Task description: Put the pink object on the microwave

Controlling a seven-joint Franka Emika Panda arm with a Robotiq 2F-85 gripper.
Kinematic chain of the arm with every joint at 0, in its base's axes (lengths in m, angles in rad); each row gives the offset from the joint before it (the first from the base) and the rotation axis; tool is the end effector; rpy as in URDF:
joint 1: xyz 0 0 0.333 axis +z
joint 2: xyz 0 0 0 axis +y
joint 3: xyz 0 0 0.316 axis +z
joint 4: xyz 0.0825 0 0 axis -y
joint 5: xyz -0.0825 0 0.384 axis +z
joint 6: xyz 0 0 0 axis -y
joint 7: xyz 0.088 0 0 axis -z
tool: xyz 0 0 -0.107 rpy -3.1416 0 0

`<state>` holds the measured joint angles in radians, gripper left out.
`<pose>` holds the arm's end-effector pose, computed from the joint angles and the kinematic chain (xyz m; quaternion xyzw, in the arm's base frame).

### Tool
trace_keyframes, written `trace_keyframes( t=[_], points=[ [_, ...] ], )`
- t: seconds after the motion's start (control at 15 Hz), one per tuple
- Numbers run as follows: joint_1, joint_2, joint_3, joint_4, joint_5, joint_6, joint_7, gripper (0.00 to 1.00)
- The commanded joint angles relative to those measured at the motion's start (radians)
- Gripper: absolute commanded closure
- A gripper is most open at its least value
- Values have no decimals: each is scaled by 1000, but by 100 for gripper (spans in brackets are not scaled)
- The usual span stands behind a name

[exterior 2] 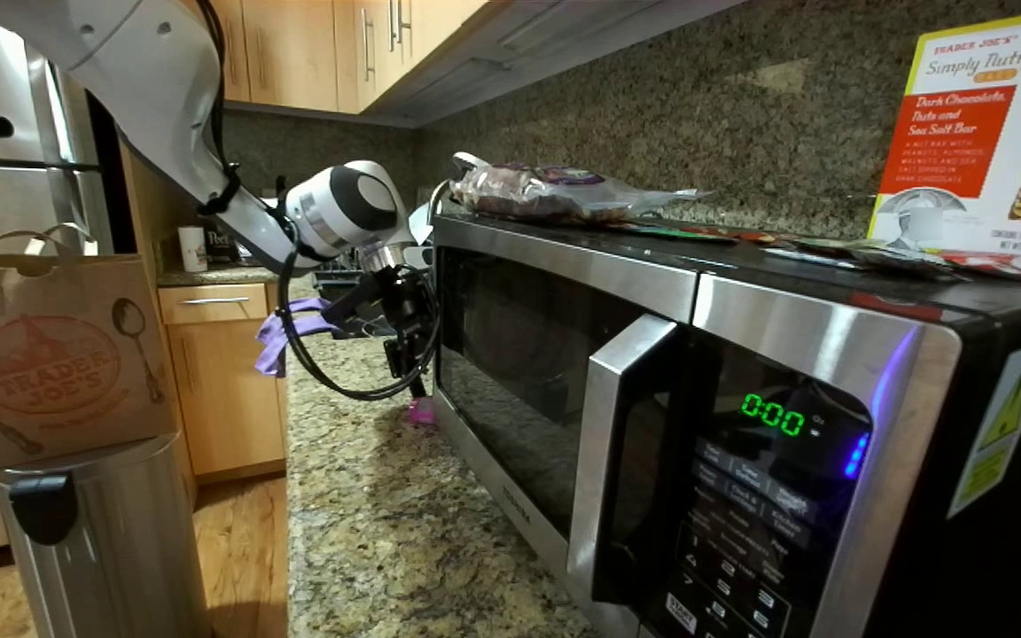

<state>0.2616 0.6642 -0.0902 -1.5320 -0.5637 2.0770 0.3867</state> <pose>0.6920 0.1019 0.2657 0.9618 0.0533 0.0165 0.2679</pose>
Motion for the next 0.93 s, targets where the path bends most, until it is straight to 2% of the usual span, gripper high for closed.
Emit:
trace_keyframes(
  t=[0.0,0.07,0.13,0.87],
  points=[
    [-10,-34,-5,-46,12,30,20,0],
    [-11,-35,-1,-49,15,33,15,25],
    [-7,-32,-5,-44,9,27,20,27],
    [-14,-52,-6,-61,27,56,29,98]
  ],
)
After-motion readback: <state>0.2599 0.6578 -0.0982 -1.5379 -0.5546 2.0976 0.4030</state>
